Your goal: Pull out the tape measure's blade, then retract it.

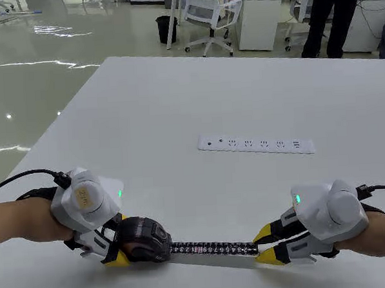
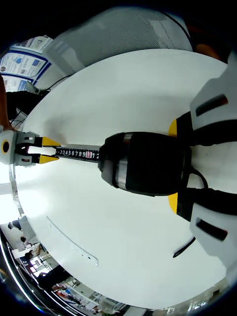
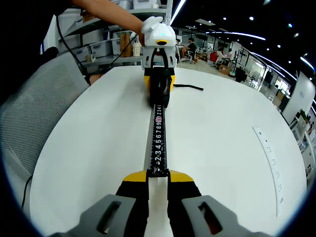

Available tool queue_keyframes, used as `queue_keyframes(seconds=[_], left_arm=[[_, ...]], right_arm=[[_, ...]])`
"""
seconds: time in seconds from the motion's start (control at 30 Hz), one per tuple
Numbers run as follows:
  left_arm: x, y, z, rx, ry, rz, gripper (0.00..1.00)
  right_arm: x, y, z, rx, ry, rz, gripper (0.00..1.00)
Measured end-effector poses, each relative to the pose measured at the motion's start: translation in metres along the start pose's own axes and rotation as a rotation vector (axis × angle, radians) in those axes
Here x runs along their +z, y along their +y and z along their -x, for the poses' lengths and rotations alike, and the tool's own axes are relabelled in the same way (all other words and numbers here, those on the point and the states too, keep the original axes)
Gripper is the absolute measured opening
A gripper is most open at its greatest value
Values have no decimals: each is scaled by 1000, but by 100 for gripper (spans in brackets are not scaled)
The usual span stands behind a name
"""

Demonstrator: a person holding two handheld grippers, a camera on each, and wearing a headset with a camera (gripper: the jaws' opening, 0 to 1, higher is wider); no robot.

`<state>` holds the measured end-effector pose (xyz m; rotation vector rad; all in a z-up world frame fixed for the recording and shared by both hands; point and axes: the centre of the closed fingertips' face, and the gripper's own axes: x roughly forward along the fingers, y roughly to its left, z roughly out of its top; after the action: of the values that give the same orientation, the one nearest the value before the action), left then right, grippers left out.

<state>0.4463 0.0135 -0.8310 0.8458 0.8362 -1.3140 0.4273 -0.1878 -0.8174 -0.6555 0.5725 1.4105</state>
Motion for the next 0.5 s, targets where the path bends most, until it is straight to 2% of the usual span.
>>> queue_keyframes(seconds=[0.5], left_arm=[[0, 0, 0, 3, 1, 4, 27]], right_arm=[[-2, 0, 3, -2, -3, 1, 12]])
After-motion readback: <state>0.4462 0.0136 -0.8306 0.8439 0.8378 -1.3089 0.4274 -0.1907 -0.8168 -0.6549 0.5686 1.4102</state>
